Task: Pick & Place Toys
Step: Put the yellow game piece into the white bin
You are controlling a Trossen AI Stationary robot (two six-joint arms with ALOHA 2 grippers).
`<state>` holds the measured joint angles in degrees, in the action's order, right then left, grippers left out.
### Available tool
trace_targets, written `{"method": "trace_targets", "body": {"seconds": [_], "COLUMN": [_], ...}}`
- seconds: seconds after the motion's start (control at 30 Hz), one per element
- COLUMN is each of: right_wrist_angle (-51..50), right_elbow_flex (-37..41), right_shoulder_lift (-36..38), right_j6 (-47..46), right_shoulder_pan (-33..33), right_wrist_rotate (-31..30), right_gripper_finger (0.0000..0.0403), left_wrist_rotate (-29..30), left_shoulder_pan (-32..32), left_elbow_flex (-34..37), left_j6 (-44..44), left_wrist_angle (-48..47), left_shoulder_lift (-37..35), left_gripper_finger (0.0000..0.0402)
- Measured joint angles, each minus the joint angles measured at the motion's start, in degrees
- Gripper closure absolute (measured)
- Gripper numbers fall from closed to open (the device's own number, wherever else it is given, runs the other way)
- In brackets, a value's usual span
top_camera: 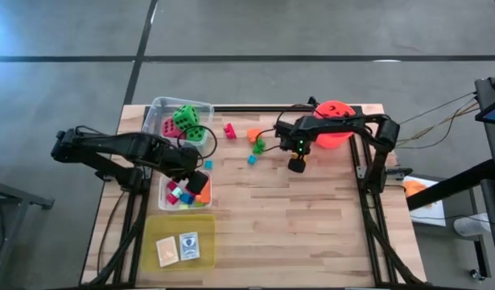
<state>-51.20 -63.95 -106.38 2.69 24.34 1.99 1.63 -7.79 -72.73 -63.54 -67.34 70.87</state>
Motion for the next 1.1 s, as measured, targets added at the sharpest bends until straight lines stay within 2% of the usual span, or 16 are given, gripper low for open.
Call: {"method": "trace_targets", "body": {"seconds": [0.17, 0.37, 0.47, 0.67, 1.1], "right_wrist_angle": [0.55, 0.69, 0.89, 1.55, 2.45], "right_elbow_flex": [-2.33, -2.96, -2.39, -1.66, -1.60], "right_shoulder_lift": [-0.24, -0.25, -0.36, -0.30, -0.15], "right_j6": [-1.03, -1.89, -3.20, -4.23, -5.50], "right_shoulder_pan": [-3.79, -5.86, -6.26, -7.25, -11.21], "right_wrist_rotate": [2.39, 2.20, 4.29, 3.82, 2.44], "right_gripper_finger": [0.0100, 0.0178, 0.0217, 0.0268, 0.0267], "left_wrist_rotate": [0.00, -0.02, -0.18, -0.18, -0.18], "left_shoulder_pan": [0.00, 0.00, 0.00, 0.00, 0.00], "left_elbow_flex": [0.00, 0.00, 0.00, 0.00, 0.00], "left_j6": [-0.09, -0.09, -0.07, 0.10, 0.15], "left_wrist_angle": [0.03, 0.23, 0.25, 0.25, 0.25], "left_shoulder_lift": [0.00, 0.00, 0.00, 0.02, 0.04], "left_gripper_finger": [0.0130, 0.0130, 0.0130, 0.0130, 0.0130]}}
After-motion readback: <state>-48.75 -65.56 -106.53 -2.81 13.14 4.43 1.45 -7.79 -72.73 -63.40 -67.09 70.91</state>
